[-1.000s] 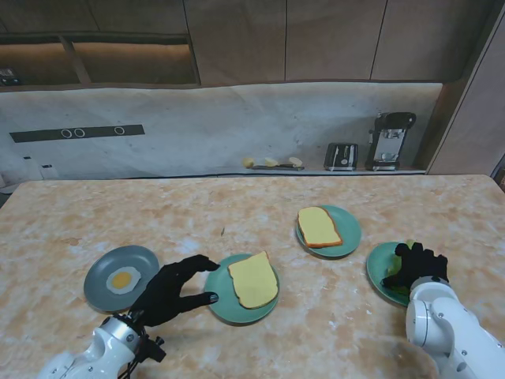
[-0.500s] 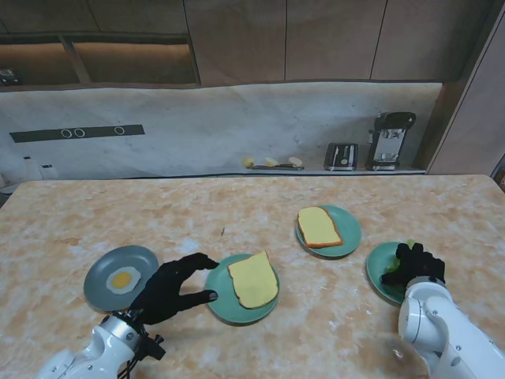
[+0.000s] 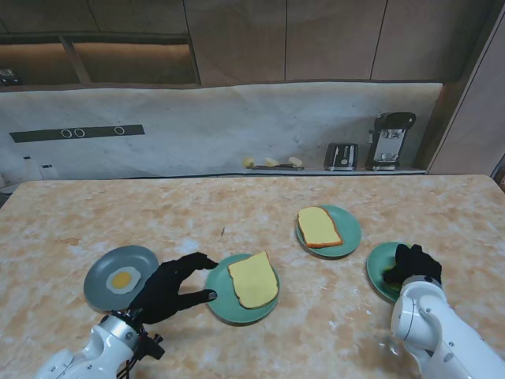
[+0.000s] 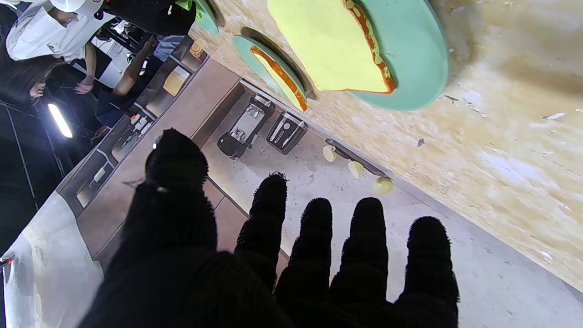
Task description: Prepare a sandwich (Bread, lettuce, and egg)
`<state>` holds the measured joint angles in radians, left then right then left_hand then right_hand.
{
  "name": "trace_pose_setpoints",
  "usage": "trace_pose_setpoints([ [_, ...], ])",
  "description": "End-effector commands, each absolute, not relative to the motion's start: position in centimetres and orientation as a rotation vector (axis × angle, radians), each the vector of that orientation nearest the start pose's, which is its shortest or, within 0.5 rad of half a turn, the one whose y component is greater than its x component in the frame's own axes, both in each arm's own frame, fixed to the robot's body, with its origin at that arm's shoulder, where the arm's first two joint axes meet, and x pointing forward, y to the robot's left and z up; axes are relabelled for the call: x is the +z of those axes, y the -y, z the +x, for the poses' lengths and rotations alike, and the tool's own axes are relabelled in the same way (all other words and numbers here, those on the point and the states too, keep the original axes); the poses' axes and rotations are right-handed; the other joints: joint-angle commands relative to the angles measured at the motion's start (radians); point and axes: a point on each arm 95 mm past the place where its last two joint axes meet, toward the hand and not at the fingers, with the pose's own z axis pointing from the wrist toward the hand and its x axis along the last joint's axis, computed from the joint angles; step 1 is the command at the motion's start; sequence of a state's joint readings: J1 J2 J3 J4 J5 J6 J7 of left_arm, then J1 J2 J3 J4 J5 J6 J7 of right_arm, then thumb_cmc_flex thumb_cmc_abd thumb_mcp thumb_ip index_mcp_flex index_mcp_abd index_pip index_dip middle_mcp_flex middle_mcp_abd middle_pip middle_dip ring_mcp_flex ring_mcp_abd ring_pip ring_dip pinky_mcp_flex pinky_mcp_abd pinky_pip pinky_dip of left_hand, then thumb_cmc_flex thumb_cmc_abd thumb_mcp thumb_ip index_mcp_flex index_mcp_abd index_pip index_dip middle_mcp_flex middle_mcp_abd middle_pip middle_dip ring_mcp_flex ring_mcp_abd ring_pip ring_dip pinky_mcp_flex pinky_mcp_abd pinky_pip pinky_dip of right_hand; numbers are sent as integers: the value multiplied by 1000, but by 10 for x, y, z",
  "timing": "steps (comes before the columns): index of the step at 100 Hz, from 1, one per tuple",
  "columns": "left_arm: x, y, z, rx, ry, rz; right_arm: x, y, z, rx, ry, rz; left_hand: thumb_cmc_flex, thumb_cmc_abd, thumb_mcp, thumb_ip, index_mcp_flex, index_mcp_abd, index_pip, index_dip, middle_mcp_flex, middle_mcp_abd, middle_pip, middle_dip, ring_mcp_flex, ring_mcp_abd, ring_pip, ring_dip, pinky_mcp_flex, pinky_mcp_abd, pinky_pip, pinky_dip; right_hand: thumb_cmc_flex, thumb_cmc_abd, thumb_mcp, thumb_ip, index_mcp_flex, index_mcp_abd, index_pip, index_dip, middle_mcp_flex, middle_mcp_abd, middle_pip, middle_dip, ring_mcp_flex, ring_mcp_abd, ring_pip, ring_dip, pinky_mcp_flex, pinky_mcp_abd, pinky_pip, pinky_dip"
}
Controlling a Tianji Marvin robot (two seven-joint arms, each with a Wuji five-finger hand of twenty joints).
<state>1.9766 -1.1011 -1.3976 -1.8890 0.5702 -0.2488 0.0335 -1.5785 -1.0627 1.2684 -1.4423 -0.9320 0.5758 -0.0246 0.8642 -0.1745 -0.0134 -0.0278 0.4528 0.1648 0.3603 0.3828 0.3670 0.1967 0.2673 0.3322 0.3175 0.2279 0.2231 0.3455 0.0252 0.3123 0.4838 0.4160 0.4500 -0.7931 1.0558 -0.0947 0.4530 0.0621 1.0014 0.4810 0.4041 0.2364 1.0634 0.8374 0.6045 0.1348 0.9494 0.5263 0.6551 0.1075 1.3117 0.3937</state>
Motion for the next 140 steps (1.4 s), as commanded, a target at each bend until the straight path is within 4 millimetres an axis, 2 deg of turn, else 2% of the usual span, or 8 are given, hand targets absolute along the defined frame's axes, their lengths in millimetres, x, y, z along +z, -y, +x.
trace_pose_setpoints([
  [1,-318,1,292,-1971,-1308,-1576,-411,118,375,734,-1140,1665,7,31,-10,0,14,-9,3,10,3,-5,-11,5,-15,-6,-17,-2,-20,-5,-9,10,271,-21,114,48,33,4,31,12,33,-43,20,-234,48,-19,73,41,55,-31,44,21],
  [19,-318,1,292,-1972,-1299,-1575,-406,117,380,800,-1124,1625,9,33,-10,1,11,-8,4,11,1,-1,-10,6,-19,-6,-16,-2,-20,-6,-8,10,340,-84,202,-38,55,-19,59,14,62,-56,33,-227,86,7,96,-23,106,-58,25,25],
  [26,-318,1,293,-1973,-1295,-1576,-402,117,381,825,-1114,1605,9,34,-10,1,10,-8,4,11,0,0,-10,5,-21,-6,-16,-2,-22,-6,-7,10,354,-96,220,-54,73,-23,71,9,80,-57,42,-251,101,14,110,-39,112,-61,70,-97],
  [36,-318,1,292,-1974,-1290,-1575,-396,118,383,870,-1102,1569,9,35,-10,1,9,-9,4,11,-2,-4,-9,6,-20,-7,-14,-2,-21,-7,-6,10,371,-111,236,-60,102,-30,82,7,113,-51,52,-262,134,30,129,-43,133,-70,107,-150],
  [42,-318,1,292,-1975,-1288,-1576,-390,118,383,908,-1088,1557,10,35,-10,2,10,-9,5,12,-1,-2,-8,5,-20,-8,-14,-2,-22,-7,-5,9,387,-134,265,-69,123,-35,109,-37,140,-46,60,-266,154,46,162,-61,148,-68,135,-175],
  [90,-317,-1,291,-1972,-1279,-1565,-348,92,382,1210,-1077,1473,10,37,-10,2,6,-10,6,12,-2,-4,-8,6,-20,-7,-13,-2,-22,-8,-3,8,411,-199,309,-67,282,-98,201,-171,336,-45,47,-278,314,74,198,-94,272,-70,176,-170],
  [111,-318,-3,289,-1962,-1278,-1562,-342,63,379,1358,-1089,1509,11,37,-10,2,5,-10,6,11,2,-2,-7,6,-20,-6,-12,-2,-23,-7,-2,7,416,-221,331,-59,334,-109,207,-196,381,-48,34,-276,344,80,190,-97,298,-40,169,-160],
  [140,-315,-7,286,-1950,-1280,-1544,-328,-12,377,1663,-1243,1497,10,37,-10,2,5,-11,7,11,1,-2,-8,5,-19,-7,-12,-3,-23,-7,-3,6,413,-217,325,-61,329,-121,214,-195,380,-61,31,-271,339,74,186,-88,292,-43,161,-152],
])
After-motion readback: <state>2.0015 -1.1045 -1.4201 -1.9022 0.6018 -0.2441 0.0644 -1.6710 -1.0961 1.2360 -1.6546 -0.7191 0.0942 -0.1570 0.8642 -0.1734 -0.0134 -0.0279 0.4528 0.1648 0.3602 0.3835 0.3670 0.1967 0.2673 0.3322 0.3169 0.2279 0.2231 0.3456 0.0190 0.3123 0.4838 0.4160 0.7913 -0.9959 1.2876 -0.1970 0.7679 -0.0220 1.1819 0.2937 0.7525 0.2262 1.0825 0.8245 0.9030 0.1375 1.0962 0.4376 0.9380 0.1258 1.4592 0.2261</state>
